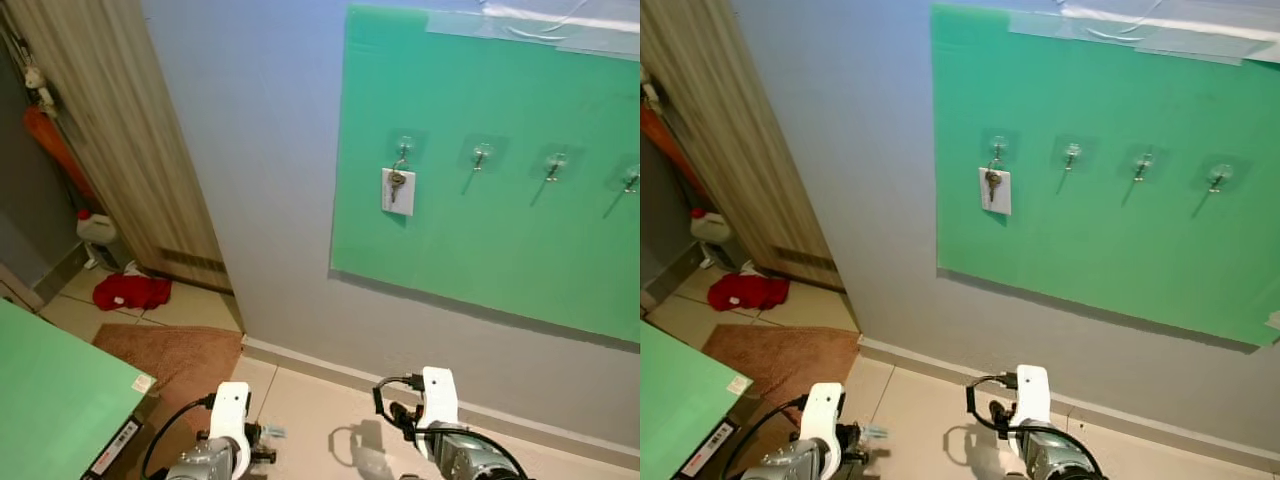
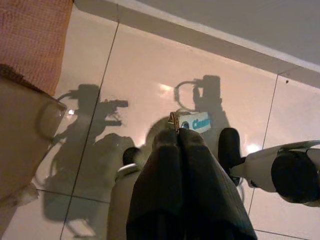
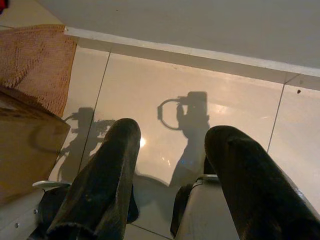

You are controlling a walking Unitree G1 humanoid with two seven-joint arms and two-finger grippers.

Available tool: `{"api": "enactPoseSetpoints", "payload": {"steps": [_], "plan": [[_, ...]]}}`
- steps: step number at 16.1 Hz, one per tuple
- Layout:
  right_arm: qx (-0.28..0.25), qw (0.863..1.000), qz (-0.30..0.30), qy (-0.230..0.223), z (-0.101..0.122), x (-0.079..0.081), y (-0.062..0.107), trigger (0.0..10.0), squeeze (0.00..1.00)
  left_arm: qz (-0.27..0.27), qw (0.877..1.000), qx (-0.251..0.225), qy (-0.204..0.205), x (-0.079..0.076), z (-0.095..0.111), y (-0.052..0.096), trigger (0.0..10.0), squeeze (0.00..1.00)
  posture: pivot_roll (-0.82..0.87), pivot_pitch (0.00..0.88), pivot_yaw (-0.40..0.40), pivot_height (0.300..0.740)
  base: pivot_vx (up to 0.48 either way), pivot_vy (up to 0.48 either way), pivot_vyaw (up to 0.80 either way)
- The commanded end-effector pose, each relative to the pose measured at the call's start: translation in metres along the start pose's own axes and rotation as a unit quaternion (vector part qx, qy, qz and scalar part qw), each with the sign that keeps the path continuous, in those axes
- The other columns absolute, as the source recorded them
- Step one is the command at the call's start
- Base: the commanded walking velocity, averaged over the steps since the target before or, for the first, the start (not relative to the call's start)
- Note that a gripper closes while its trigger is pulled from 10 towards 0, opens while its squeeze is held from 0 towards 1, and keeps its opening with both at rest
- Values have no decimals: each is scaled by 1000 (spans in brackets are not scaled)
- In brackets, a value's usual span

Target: Hang keys on a hook

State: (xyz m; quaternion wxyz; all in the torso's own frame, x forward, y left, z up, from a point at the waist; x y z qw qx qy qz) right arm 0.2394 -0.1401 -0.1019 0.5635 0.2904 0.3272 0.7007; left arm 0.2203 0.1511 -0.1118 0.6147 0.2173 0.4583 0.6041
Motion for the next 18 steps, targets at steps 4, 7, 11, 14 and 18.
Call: {"api": "enactPoseSetpoints", "payload": {"steps": [4,7,11,14,18], "plan": [[4,1000,5,17,-1,3,0,10000,0,-2,1000,11,-12,-10,-11,-2,0,0,-139,0,37,707,0,0,0],[5,1000,7,25,-1,5,0,10000,0,5,1000,14,-13,2,-15,1,0,0,-137,0,39,707,0,0,0],[9,999,15,39,-3,10,-1,10000,0,16,1000,9,-14,25,-6,7,0,0,-137,0,38,707,0,0,0],[13,999,8,43,-5,6,0,10000,0,-4,1000,2,-19,-19,-2,-4,0,0,-131,0,37,707,0,0,0],[-17,999,17,43,5,6,0,10000,0,-17,997,-51,-60,-10,39,-1,0,0,-103,0,44,707,0,0,0]]}}
Point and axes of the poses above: a point about 5 cm out from each wrist's last joint towards the gripper, its own y axis pointing back from the gripper into the wrist, its own z axis along the axis of the wrist's last joint, x = y × z, the point moved 4 cm from there along -y, pointing out of the wrist towards the gripper, and after that the axes turned 15 degrees about y, right-handed, at the moved point
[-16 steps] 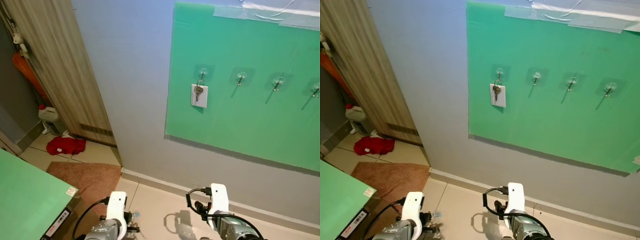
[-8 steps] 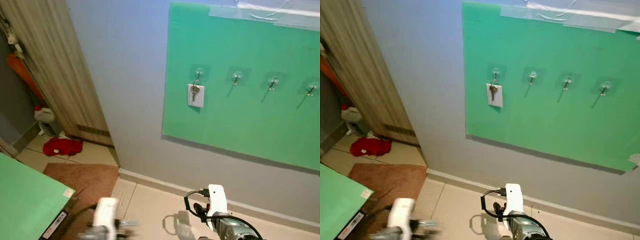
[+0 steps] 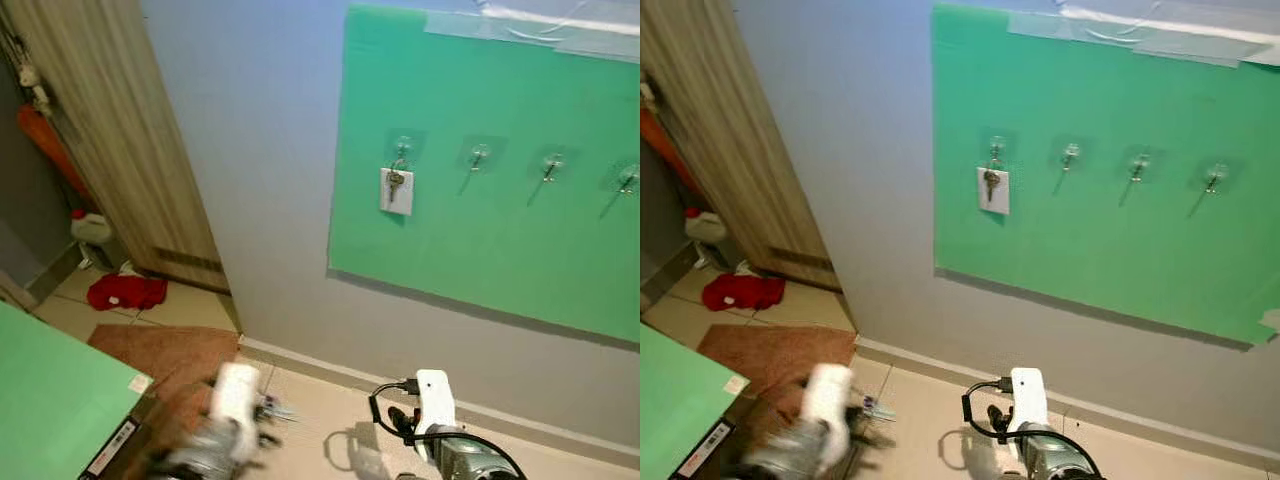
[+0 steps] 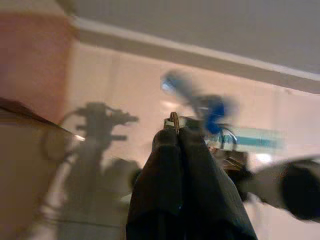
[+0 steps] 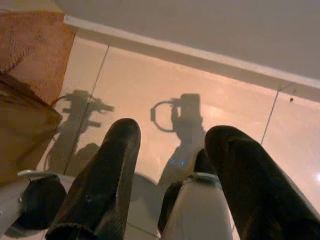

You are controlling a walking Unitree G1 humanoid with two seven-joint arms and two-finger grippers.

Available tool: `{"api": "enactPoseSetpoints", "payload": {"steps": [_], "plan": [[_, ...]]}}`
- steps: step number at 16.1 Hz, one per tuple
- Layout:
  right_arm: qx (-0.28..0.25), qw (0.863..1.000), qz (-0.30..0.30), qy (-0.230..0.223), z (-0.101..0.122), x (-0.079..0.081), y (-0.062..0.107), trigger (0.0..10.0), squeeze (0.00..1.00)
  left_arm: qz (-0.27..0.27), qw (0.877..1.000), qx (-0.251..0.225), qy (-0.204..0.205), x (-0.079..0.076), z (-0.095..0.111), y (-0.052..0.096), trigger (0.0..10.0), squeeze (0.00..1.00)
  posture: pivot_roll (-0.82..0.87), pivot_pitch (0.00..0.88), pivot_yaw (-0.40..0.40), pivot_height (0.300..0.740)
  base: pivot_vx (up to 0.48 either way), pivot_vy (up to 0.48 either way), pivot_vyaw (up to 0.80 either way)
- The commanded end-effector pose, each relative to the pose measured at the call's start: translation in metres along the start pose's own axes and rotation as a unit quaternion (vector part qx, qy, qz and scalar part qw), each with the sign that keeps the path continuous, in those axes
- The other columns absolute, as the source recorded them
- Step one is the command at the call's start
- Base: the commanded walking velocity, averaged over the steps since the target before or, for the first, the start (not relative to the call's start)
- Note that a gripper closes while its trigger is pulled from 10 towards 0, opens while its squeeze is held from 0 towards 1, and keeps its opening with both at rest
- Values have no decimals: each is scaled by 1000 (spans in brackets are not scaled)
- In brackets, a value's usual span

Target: Hang keys on a hook

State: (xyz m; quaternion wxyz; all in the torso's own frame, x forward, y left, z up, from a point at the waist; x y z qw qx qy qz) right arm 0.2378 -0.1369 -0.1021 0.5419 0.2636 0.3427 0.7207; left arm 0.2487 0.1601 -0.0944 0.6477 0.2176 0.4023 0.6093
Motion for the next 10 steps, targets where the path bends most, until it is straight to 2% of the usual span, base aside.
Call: {"api": "enactPoseSetpoints", "payload": {"steps": [1,2,4,5,6,8,9,10], "plan": [[-27,1000,7,0,12,2,-1,10000,0,-22,999,-24,-18,-9,18,-2,0,0,-97,0,43,707,0,0,0],[-83,996,4,6,38,-4,0,10000,0,-58,993,-93,-39,-22,68,0,0,0,-81,0,41,707,0,0,0],[-142,990,7,12,66,-10,4,10000,0,-104,979,-166,-65,-48,115,8,0,0,-76,0,36,707,0,0,0],[-183,983,5,17,86,-12,8,10000,0,-126,966,-209,-81,-63,135,18,0,0,-74,0,37,707,0,0,0],[-212,977,5,25,100,-11,13,10000,0,-140,955,-242,-96,-73,146,28,0,0,-69,0,37,707,0,0,0],[-276,960,-2,44,131,-8,28,10000,0,-174,926,-314,-121,-95,167,64,0,0,-61,0,35,707,0,0,0],[-293,955,-5,48,139,-8,33,10000,0,-182,918,-328,-127,-100,170,72,0,0,-60,0,34,707,0,0,0],[-332,941,-13,66,159,-7,49,10000,0,-196,904,-355,-137,-112,178,92,0,0,-60,0,36,707,0,0,0]]}}
Point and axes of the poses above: a point about 5 cm out from each wrist's last joint towards the gripper, its own y axis pointing back from the gripper into the wrist, its own z axis along the axis of the wrist's last joint, x = y × z, the point moved 4 cm from there along -y, pointing out of the wrist towards the gripper, and after that the axes turned 15 degrees about y, right-handed, at the moved point
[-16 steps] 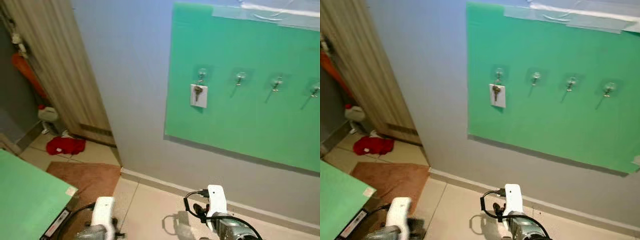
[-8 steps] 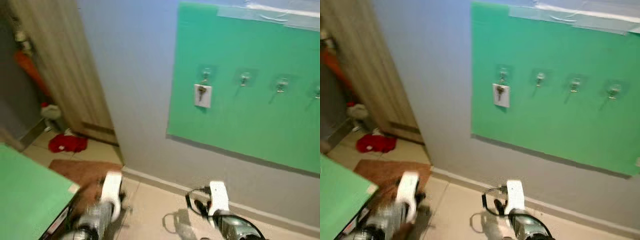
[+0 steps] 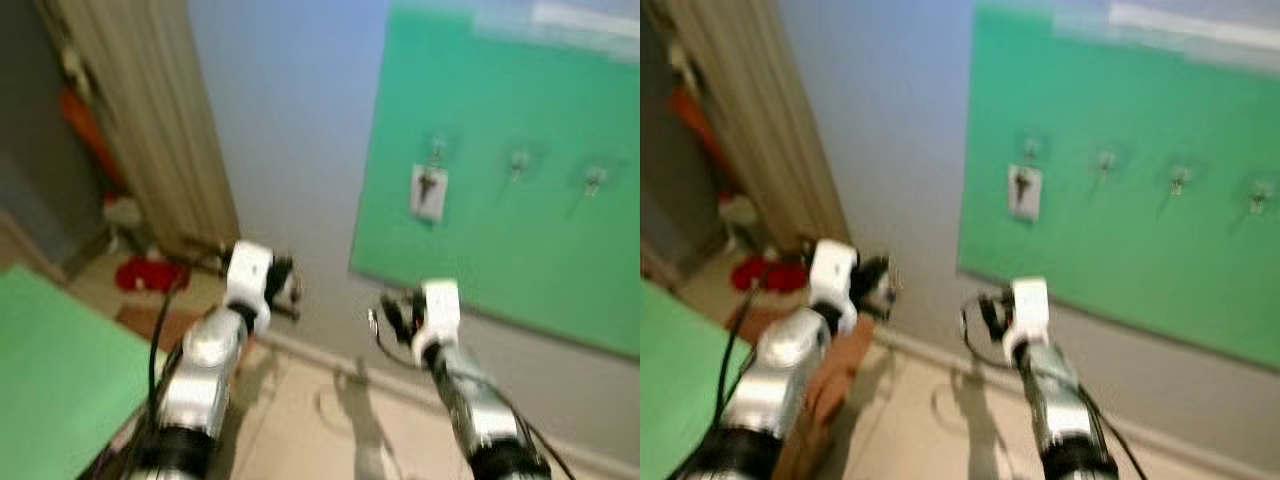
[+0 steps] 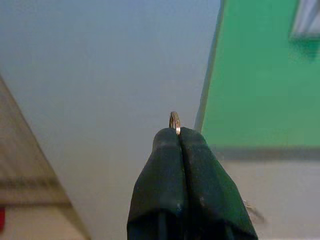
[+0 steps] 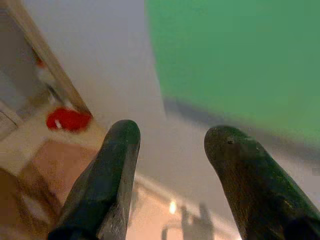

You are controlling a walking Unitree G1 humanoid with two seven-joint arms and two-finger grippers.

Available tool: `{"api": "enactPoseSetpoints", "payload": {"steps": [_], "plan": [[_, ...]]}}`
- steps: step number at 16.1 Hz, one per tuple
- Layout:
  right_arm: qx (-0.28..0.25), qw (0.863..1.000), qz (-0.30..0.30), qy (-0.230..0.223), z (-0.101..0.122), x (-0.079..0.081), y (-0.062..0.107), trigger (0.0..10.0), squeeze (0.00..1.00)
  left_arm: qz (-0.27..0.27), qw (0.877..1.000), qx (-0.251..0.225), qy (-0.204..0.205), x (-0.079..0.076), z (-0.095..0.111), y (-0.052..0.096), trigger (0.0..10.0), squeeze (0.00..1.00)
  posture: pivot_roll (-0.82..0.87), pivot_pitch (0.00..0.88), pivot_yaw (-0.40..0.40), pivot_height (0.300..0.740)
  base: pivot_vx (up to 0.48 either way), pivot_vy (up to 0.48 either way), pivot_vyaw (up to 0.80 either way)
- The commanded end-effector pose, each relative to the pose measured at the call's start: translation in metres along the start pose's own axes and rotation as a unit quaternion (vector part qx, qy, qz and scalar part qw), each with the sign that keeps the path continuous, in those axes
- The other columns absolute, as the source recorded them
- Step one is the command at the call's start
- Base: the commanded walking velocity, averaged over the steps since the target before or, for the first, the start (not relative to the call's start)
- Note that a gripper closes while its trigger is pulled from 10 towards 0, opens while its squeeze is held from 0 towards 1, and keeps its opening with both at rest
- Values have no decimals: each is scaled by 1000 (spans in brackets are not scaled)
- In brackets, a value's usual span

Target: Hang keys on a hook

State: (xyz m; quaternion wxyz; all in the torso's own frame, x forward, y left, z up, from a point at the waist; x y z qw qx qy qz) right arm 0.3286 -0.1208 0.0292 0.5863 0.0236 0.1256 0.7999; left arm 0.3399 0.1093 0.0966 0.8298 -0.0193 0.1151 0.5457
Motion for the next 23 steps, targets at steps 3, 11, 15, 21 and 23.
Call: {"api": "enactPoseSetpoints", "payload": {"steps": [3,11,15,21,23], "plan": [[-66,997,-8,33,42,-7,16,10000,0,-41,995,-94,-8,-29,62,9,0,0,-65,0,33,707,0,0,0],[-104,994,-21,33,70,1,20,10000,0,-60,994,-90,-3,-38,75,15,0,0,-72,0,39,707,0,0,-250],[-99,994,-14,32,72,5,16,10000,0,-75,994,-75,-4,-45,70,12,0,0,-73,0,36,707,0,0,-625],[-95,995,-11,29,74,8,14,10000,0,-93,993,-68,-26,-50,74,0,0,0,-80,0,32,707,0,0,-592],[-94,995,-12,26,73,8,15,10000,0,-104,992,-65,-25,-53,71,1,0,0,-84,0,33,707,0,0,-578]]}}
Point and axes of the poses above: a point about 5 cm out from each wrist's last joint towards the gripper, its own y axis pointing back from the gripper into the wrist, its own z axis along the axis of the wrist's last joint, x = y × z, the point moved 4 cm from there along -y, pointing out of the wrist towards the gripper, and after that the axes turned 15 degrees about y, right-handed, at the moved point
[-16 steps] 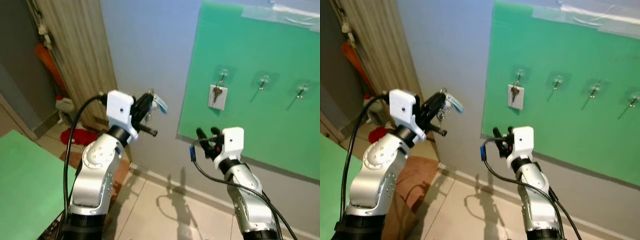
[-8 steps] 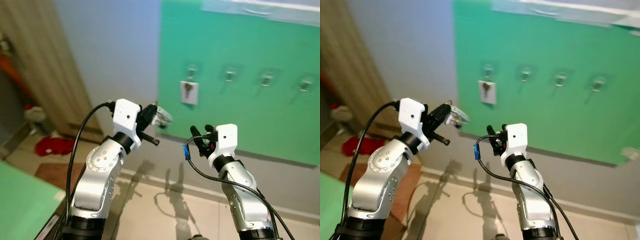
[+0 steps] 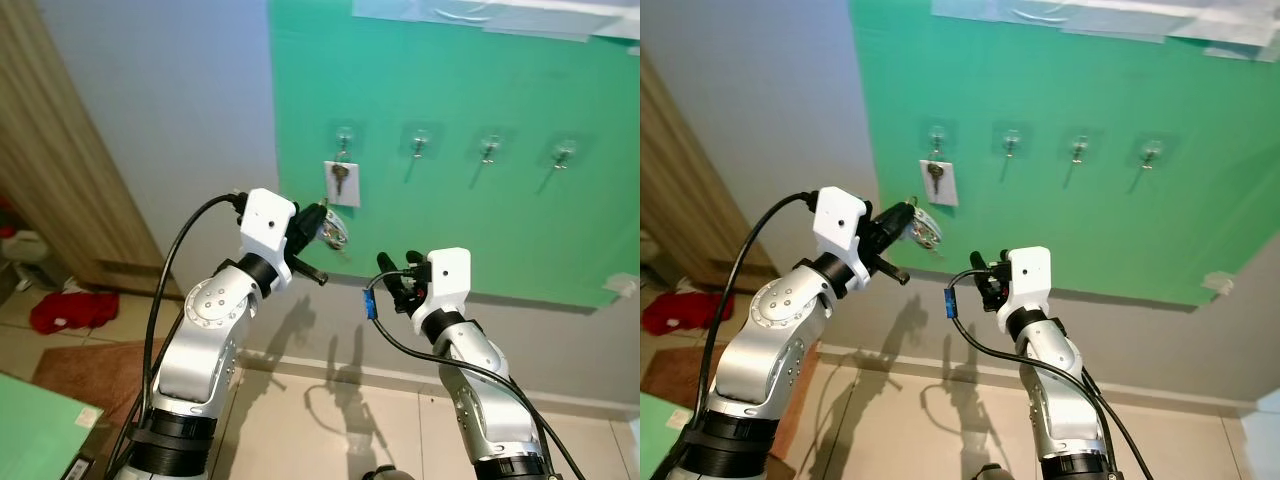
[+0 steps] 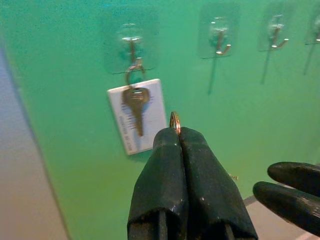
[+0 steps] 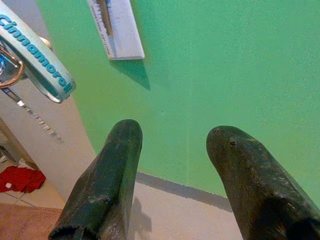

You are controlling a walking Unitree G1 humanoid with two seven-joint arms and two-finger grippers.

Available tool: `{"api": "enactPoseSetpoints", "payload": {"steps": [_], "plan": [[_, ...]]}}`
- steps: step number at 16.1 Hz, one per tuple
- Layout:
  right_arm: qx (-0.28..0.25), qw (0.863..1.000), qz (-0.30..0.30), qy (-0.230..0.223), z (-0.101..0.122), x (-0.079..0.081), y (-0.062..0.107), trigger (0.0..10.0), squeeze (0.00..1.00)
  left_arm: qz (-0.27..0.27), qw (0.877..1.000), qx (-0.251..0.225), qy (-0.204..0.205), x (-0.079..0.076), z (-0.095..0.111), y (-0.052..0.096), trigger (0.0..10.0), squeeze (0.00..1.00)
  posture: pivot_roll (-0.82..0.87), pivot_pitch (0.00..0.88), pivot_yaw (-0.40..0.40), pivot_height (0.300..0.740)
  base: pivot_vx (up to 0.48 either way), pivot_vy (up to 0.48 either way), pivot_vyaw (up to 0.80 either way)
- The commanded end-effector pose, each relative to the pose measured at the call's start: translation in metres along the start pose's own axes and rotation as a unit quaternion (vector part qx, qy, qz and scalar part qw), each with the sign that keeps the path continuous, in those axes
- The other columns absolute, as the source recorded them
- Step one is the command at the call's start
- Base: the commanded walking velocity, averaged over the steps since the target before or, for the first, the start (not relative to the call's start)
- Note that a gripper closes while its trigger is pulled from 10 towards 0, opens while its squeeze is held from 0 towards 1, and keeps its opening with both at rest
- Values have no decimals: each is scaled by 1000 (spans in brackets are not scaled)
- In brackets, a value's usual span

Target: Hang keys on a hook

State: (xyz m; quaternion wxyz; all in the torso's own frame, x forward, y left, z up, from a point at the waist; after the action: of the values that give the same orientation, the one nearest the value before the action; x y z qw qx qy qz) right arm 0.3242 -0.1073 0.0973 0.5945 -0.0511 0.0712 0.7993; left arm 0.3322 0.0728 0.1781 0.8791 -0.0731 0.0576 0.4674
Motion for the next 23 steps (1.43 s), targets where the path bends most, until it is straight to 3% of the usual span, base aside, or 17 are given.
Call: {"api": "enactPoseSetpoints", "payload": {"steps": [1,5,12,16,23], "plan": [[-5,1000,1,-2,5,1,-2,10000,0,-15,1000,0,-1,-4,-1,0,0,0,-85,0,35,707,0,0,-569],[-2,1000,2,-3,4,2,-2,10000,0,-20,1000,-3,0,-6,0,0,0,0,-82,0,33,707,0,-480,-575],[2,1000,6,9,3,3,-3,10000,0,12,1000,-5,-3,6,2,0,0,0,-83,0,32,707,0,0,-610],[-8,1000,10,9,6,6,-3,10000,0,16,1000,-8,-4,7,4,-2,0,0,-83,0,36,707,212,0,0],[-9,1000,22,12,5,9,-3,10000,0,20,1000,-13,-9,8,7,-4,0,0,-82,0,33,707,266,400,0]]}}
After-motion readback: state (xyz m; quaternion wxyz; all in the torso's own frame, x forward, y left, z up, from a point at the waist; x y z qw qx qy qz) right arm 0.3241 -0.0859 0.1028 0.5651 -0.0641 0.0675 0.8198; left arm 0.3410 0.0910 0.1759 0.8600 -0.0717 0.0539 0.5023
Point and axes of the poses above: a point about 5 cm out from each wrist's last joint towards the gripper, its own y axis pointing back from the gripper into the wrist, its own z axis along the axis of the wrist's last joint, x = y × z, the point moved 4 cm from there along -y, pointing out of the wrist towards the gripper, and after that the axes turned 15 degrees about y, right-handed, at the moved point
